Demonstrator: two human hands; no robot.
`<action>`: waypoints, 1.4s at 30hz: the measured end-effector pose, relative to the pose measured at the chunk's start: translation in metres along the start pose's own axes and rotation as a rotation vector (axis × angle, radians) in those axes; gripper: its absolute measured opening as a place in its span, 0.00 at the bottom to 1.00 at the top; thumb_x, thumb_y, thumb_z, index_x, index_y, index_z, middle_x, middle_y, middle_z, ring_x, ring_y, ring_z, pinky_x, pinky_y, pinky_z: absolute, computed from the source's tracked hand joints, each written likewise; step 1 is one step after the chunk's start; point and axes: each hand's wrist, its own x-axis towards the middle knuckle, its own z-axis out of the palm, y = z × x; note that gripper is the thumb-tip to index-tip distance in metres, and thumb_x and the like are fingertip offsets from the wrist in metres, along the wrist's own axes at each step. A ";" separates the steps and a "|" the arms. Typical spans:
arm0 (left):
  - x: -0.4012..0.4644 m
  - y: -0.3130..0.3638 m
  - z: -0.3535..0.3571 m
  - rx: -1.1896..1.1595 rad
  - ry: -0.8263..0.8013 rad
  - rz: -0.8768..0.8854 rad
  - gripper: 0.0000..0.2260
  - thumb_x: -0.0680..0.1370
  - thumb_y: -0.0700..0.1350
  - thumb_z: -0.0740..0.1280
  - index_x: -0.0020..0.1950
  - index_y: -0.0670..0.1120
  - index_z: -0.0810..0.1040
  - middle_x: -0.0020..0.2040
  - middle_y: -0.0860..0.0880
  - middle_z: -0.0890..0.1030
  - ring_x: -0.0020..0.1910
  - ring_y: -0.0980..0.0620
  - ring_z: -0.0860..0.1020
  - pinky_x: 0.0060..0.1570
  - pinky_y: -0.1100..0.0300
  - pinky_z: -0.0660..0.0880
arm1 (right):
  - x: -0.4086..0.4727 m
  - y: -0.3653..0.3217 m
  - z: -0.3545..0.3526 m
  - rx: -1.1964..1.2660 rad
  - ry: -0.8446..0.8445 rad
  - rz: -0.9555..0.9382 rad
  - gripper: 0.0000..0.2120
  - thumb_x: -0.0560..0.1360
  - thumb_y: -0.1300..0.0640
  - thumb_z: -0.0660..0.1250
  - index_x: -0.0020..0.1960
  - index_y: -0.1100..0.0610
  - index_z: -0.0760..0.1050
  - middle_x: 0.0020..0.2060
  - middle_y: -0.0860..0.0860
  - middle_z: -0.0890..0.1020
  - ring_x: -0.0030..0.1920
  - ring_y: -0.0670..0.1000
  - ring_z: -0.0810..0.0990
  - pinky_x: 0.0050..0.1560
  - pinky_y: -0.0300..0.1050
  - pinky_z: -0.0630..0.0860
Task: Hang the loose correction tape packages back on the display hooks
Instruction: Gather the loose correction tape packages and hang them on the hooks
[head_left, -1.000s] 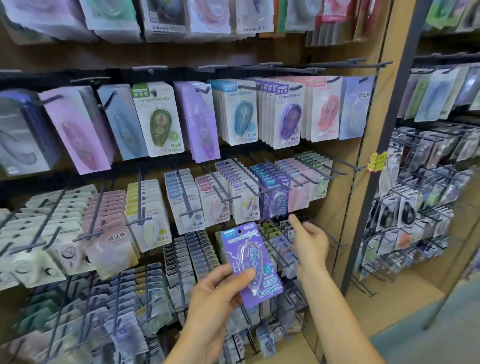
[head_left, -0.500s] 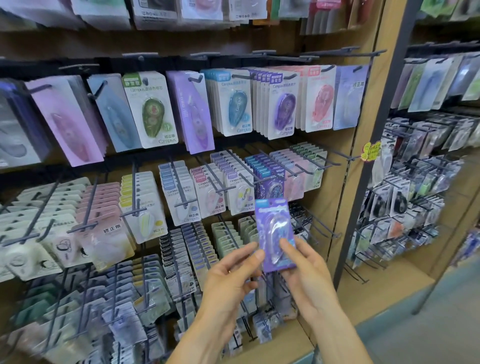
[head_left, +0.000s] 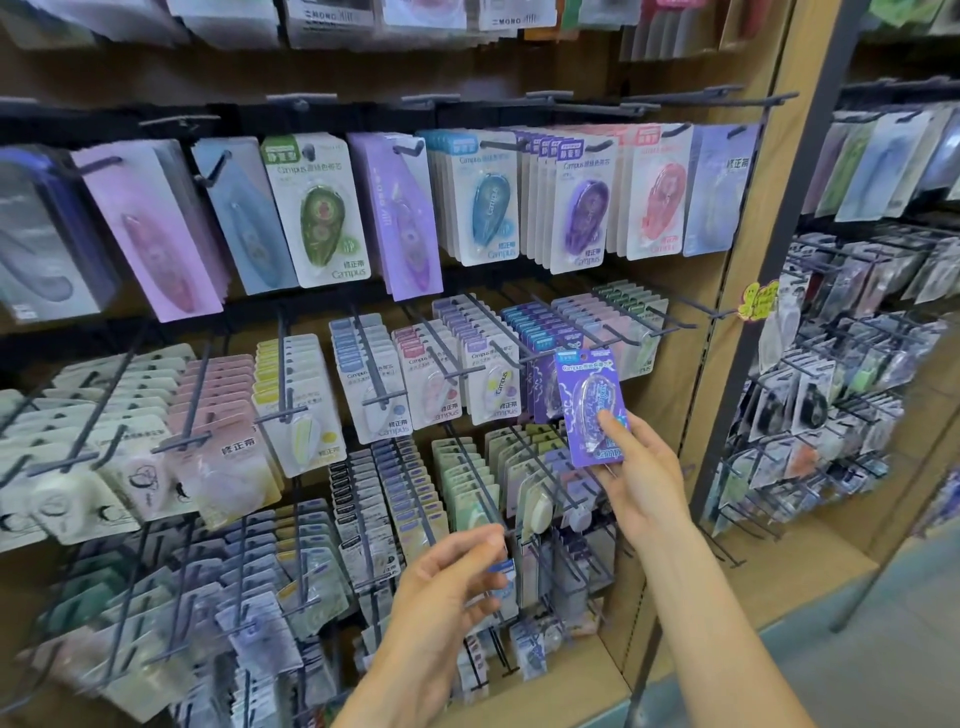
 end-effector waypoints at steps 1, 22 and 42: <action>0.000 0.000 -0.001 -0.002 -0.002 -0.002 0.06 0.74 0.45 0.77 0.50 0.48 0.90 0.48 0.45 0.88 0.43 0.48 0.82 0.42 0.57 0.79 | 0.001 0.000 0.001 -0.004 0.013 0.000 0.16 0.79 0.57 0.71 0.66 0.59 0.78 0.56 0.57 0.86 0.48 0.52 0.86 0.55 0.55 0.82; -0.015 -0.026 -0.087 0.599 -0.022 0.195 0.10 0.82 0.55 0.69 0.60 0.57 0.85 0.57 0.56 0.85 0.57 0.59 0.82 0.58 0.61 0.75 | -0.034 0.072 -0.003 -0.652 0.129 -0.022 0.24 0.73 0.47 0.78 0.65 0.53 0.75 0.58 0.50 0.81 0.57 0.53 0.82 0.61 0.55 0.79; -0.202 -0.220 -0.439 0.969 0.516 -0.626 0.20 0.84 0.62 0.62 0.67 0.50 0.80 0.65 0.44 0.83 0.64 0.42 0.80 0.63 0.54 0.75 | -0.273 0.372 -0.002 -1.326 -0.742 0.425 0.18 0.77 0.41 0.71 0.62 0.49 0.76 0.62 0.52 0.81 0.62 0.54 0.80 0.60 0.48 0.74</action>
